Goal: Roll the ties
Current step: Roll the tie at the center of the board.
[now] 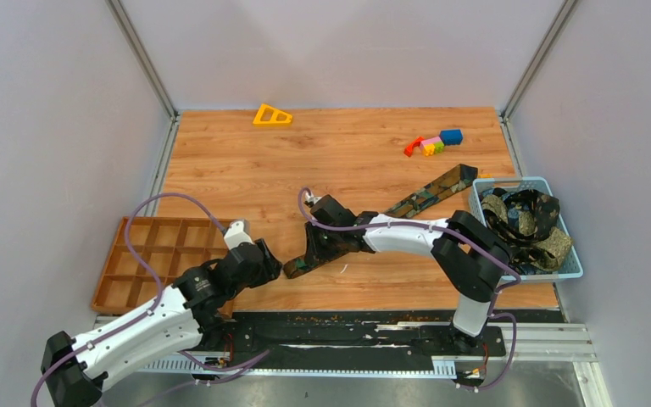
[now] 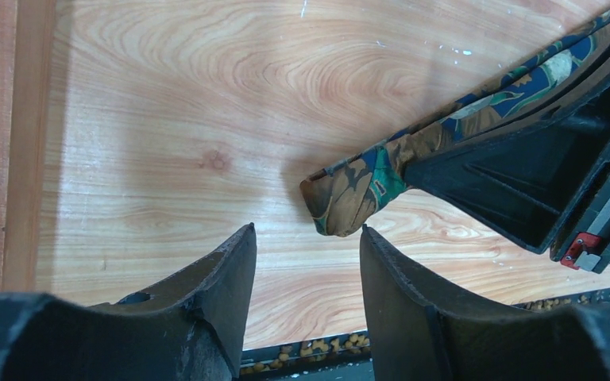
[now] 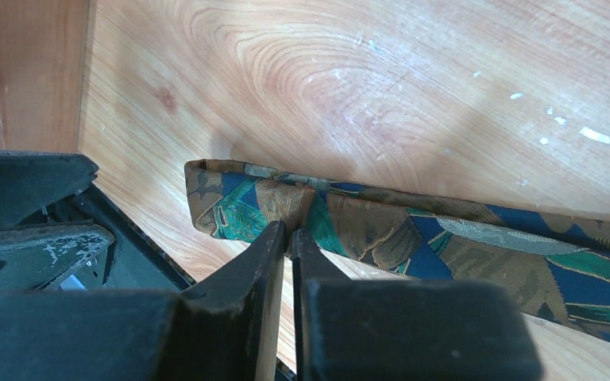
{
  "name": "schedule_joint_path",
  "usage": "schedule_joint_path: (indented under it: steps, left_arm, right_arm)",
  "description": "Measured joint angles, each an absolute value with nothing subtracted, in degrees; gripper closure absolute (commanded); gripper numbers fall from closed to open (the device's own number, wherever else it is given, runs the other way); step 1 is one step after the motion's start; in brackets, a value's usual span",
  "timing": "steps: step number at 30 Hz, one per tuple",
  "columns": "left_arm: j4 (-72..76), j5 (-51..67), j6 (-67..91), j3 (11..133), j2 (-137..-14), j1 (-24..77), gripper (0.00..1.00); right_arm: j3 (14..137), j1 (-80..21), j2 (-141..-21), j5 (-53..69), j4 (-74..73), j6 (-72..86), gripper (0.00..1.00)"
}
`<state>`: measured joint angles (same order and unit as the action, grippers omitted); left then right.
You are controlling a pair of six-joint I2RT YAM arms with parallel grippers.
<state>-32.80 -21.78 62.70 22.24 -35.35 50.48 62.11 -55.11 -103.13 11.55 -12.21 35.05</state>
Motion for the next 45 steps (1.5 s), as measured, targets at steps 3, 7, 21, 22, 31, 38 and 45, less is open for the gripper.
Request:
schedule_joint_path:
  steps: [3, 7, 21, 22, 31, 38, 45]
  left_arm:
    - [-32.0, -21.1, 62.7, 21.8, -36.2, 50.5, 0.43]
    - [-29.8, -19.8, 63.0, 21.1, -37.9, 50.5, 0.43]
    - [-19.4, -16.8, 67.2, 18.2, -44.0, 50.5, 0.48]
    - [-18.7, -16.8, 67.6, 17.9, -44.0, 50.5, 0.48]
    - [-14.6, -16.5, 69.6, 16.9, -48.8, 50.5, 0.56]
    - [-10.3, -15.7, 71.2, 14.5, -50.9, 50.5, 0.65]
    - [-6.3, -15.5, 72.1, 13.9, -53.0, 50.5, 0.57]
  right_arm:
    - [62.0, -55.1, -103.2, 10.9, -12.4, 35.1, 0.97]
    - [61.4, -55.1, -103.2, 10.4, -12.4, 35.0, 0.99]
    - [58.4, -55.1, -103.7, 9.8, -9.1, 35.1, 1.00]
    - [58.2, -55.1, -103.7, 9.8, -8.7, 35.1, 1.00]
    - [57.3, -55.1, -103.8, 10.2, -6.2, 35.4, 1.00]
    - [57.0, -55.1, -103.8, 10.2, -5.5, 35.5, 1.00]
    - [56.9, -55.1, -103.8, 10.2, -5.3, 35.5, 1.00]
